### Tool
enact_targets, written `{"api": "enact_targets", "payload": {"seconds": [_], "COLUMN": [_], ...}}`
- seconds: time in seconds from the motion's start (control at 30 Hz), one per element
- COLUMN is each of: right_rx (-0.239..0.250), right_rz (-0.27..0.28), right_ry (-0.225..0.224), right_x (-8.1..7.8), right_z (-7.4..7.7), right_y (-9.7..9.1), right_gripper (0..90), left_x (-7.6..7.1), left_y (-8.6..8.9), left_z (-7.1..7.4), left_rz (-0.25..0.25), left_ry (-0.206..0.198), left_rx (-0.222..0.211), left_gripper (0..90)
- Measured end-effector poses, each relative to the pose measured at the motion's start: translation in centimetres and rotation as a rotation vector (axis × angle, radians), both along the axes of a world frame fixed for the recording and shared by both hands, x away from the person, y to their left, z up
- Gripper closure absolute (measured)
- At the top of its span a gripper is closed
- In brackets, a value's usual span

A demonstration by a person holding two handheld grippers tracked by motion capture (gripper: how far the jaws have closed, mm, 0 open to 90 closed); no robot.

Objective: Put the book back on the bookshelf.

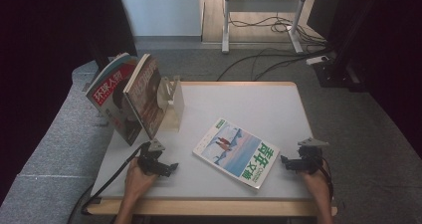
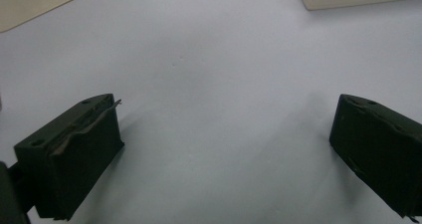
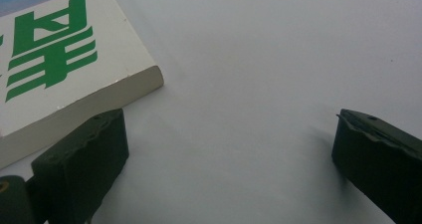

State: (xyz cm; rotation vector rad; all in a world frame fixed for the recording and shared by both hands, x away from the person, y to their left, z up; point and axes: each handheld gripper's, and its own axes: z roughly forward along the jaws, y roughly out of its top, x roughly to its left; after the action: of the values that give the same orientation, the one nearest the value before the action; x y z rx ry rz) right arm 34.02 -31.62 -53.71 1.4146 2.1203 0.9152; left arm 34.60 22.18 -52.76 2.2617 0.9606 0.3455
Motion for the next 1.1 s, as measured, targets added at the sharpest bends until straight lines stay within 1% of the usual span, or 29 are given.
{"api": "enact_targets", "payload": {"seconds": [0.57, 0.7, 0.73, 0.8, 0.93, 1.03, 1.1], "right_rx": [0.000, -0.002, -0.002, 0.005, 0.022, 0.032, 0.038], "right_rz": [0.000, 0.002, 0.006, 0.003, 0.007, 0.011, 0.026], "right_ry": [0.001, -0.003, -0.008, -0.008, 0.002, -0.006, -0.010], "right_x": [-0.01, -0.07, -0.15, -0.23, -0.36, -0.45, -0.53], "right_z": [0.02, 0.04, 0.08, 0.12, 0.26, 0.61, 0.90], "right_y": [0.01, 0.04, 0.08, 0.09, 0.10, 0.10, 0.16], "right_gripper": [0.8, 1.7, 3.6, 4.7, 3.7, 1.8, 0.2], "left_x": [-0.08, -0.08, -0.10, -0.12, -0.11, -0.05, 0.05], "left_y": [0.01, 0.00, 0.00, -0.01, -0.01, 0.04, 0.11], "left_z": [-0.09, -0.09, -0.08, -0.07, -0.06, -0.03, 0.03], "left_rz": [0.007, 0.007, 0.008, 0.009, 0.009, 0.002, -0.005], "left_ry": [-0.003, -0.003, -0.003, -0.003, -0.002, 0.002, 0.008], "left_rx": [-0.003, -0.003, -0.002, -0.003, -0.004, -0.006, -0.011], "left_gripper": [0.0, 0.0, 0.0, 0.0, 0.0, 0.0, 0.0]}}
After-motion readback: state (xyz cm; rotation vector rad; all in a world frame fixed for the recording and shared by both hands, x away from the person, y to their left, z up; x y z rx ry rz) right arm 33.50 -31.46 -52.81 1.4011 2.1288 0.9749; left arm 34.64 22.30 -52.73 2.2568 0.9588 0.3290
